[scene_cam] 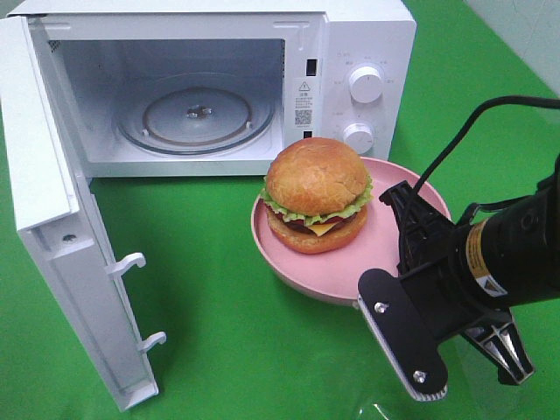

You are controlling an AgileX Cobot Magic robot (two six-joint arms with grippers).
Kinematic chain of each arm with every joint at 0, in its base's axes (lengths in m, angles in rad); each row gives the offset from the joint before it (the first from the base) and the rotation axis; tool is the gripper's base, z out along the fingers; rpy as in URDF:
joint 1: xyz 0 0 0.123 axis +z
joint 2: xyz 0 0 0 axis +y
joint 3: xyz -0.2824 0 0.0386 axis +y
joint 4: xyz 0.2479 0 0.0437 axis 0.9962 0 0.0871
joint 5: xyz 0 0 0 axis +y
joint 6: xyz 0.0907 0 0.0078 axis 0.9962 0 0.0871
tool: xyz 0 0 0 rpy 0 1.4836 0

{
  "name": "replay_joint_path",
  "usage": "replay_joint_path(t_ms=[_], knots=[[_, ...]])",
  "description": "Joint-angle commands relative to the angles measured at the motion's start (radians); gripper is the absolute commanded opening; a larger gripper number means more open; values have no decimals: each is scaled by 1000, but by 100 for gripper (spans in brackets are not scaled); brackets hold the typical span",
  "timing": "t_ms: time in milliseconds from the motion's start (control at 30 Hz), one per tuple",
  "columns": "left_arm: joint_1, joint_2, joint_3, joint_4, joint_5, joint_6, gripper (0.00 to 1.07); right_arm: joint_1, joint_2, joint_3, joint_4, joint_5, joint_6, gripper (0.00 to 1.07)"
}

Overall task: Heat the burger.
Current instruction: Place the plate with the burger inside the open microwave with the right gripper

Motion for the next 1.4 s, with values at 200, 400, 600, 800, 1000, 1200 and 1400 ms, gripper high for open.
replay_joint_path(t_ms=[200, 400, 600, 800, 1000, 1200, 1400], knots=[[-6, -5, 2, -1, 0, -7, 102, -53, -10, -74, 210, -35, -319, 0], [-6, -5, 2, -1, 0, -7, 102, -111, -10, -82, 366, -29, -527, 0], [-6, -5, 2, -1, 0, -7, 102, -142, -10, -82, 500, -29, -668, 0], [-6, -5, 2, -1, 0, -7, 102, -142, -10, -87, 532, -31, -725, 0], [-6, -5, 2, -1, 0, -7, 102, -140, -5, -91, 521, -31, -722, 0], [-6, -5, 2, -1, 0, -7, 102, -139, -1, -110, 522, -31, -706, 0], [-6, -5, 2, -1, 0, -7, 102, -139, 36, -176, 528, -31, -692, 0]])
